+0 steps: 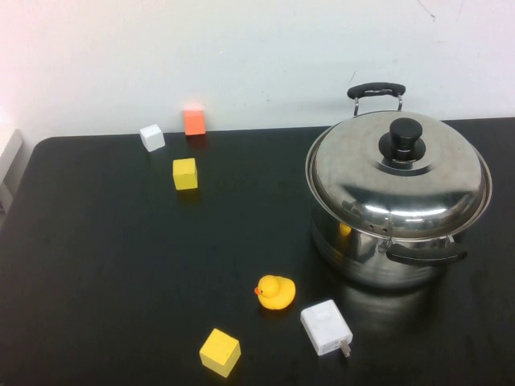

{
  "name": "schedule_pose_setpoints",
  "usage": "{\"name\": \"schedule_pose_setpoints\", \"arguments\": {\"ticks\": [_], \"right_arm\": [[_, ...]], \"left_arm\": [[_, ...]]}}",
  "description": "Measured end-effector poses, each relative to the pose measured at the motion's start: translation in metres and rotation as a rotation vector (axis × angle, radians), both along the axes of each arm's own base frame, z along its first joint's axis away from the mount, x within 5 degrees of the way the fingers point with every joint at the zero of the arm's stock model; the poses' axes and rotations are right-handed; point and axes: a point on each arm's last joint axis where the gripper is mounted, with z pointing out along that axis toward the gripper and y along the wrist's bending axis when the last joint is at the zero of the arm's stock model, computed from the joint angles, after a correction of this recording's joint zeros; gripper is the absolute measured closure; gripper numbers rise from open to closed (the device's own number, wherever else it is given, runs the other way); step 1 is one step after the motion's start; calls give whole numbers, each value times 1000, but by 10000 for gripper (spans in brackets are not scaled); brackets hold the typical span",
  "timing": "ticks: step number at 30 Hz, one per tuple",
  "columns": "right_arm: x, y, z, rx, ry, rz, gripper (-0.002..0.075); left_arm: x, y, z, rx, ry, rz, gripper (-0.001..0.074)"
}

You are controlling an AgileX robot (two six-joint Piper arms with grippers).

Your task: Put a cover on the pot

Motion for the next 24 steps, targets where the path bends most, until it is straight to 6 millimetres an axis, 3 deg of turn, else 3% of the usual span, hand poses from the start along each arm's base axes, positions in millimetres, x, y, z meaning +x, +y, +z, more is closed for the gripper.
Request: {"name": "schedule_pose_setpoints", "arguments": {"ticks": [9,16,24], "right_arm": [[0,0,0,0,0,0,728],[0,0,0,0,0,0,728],[0,0,0,0,0,0,728]], "left_arm": [[0,1,0,14,-2,25,736],[0,3,0,243,-27,-15,736],[0,3,0,346,-38,-46,736]]}}
